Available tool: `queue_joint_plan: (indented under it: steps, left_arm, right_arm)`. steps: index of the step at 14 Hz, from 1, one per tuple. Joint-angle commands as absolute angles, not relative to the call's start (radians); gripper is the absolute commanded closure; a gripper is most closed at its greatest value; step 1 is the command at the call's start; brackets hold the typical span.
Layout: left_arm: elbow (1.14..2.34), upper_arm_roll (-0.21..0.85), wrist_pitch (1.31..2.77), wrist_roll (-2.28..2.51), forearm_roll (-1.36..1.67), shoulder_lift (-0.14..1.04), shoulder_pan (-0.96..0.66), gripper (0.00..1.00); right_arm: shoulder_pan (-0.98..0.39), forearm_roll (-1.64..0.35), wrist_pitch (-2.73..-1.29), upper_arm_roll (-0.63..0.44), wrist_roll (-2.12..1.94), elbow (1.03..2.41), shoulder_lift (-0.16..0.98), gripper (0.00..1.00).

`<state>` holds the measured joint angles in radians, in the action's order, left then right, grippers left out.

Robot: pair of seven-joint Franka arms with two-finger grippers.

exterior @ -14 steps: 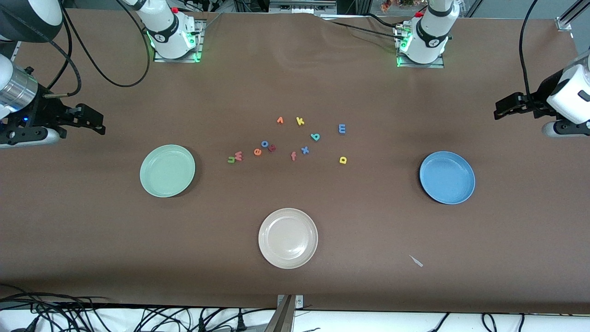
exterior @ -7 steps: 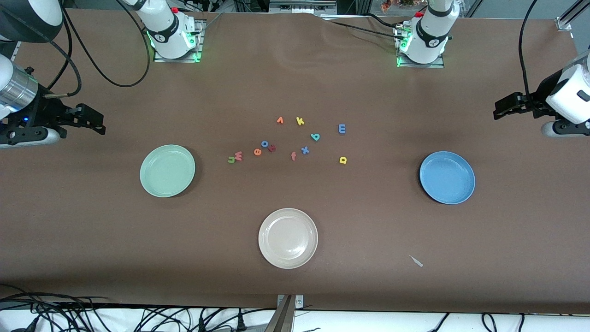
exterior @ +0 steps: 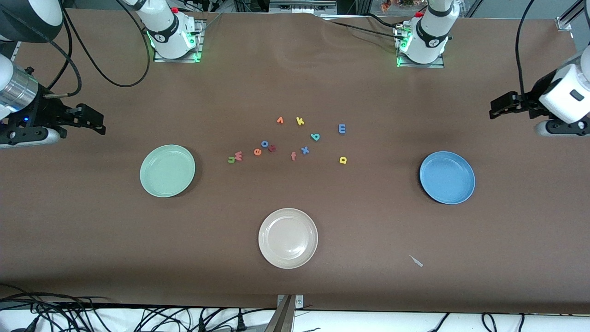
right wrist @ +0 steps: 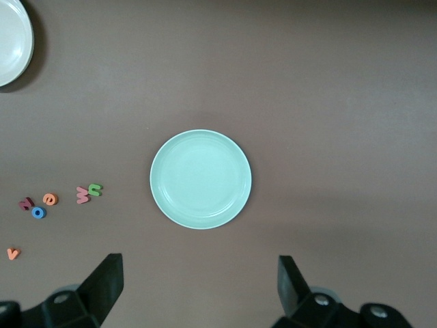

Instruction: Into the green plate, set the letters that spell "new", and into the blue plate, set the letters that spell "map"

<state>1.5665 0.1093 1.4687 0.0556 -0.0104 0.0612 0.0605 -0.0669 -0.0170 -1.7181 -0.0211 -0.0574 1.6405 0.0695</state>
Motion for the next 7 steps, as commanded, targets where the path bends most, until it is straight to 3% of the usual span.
queue_joint_plan:
  steps: [1,7]
  left_arm:
    - [1.557,0.089,1.462,0.041,-0.040,0.066,0.023,0.00]
    - [1.554,0.038,1.459,0.040,-0.038,0.067,-0.020,0.00]
  right_arm:
    - [-0.063,-0.012,-1.730,-0.015,-0.063,1.664,0.049,0.00]
    - [-0.063,-0.014,-1.740,-0.015,-0.060,1.674,0.049,0.00]
